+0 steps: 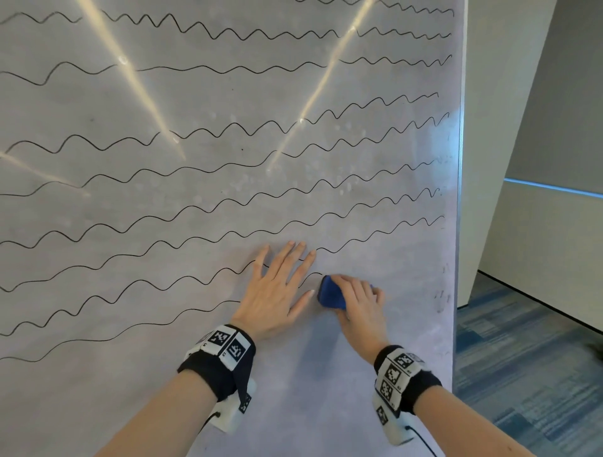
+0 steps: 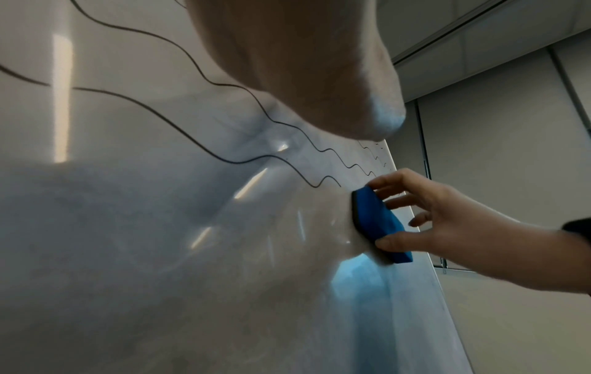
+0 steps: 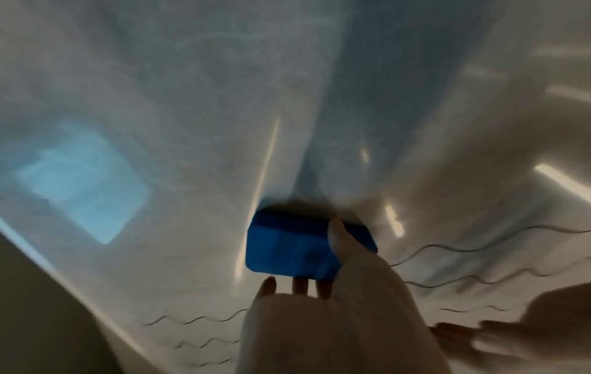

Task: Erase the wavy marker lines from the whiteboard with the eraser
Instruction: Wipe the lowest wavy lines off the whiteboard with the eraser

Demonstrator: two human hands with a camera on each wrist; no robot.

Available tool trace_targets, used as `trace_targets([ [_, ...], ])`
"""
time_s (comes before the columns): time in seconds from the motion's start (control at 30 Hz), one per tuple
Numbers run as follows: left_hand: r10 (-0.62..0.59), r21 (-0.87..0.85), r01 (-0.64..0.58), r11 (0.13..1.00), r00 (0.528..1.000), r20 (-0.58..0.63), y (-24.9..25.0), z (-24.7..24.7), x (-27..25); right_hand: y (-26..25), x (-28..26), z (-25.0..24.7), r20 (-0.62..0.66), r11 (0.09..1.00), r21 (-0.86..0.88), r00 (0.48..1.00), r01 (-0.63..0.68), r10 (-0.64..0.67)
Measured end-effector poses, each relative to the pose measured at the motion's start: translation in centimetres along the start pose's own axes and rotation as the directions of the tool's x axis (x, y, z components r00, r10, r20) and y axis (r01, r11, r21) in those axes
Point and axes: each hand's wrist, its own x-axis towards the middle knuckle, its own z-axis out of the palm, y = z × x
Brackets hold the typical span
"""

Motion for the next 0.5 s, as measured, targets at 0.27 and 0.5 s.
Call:
trace_targets([
  [0.27,0.003,0.005,-0.002,1.0,1.0,-0.026,-0.6,-0.2,-0.4,-0.3,2.7,-0.9,-0.075,0.985,0.132,0.989,-0.114,0.125],
  [0.5,-0.016,-0.004,0.016,1.0,1.0,-0.02,-1.2,-0.9,-0.7,0.3,0.8,0.0,-0.095,0.987,0.098,0.986,-0.126,0.135],
])
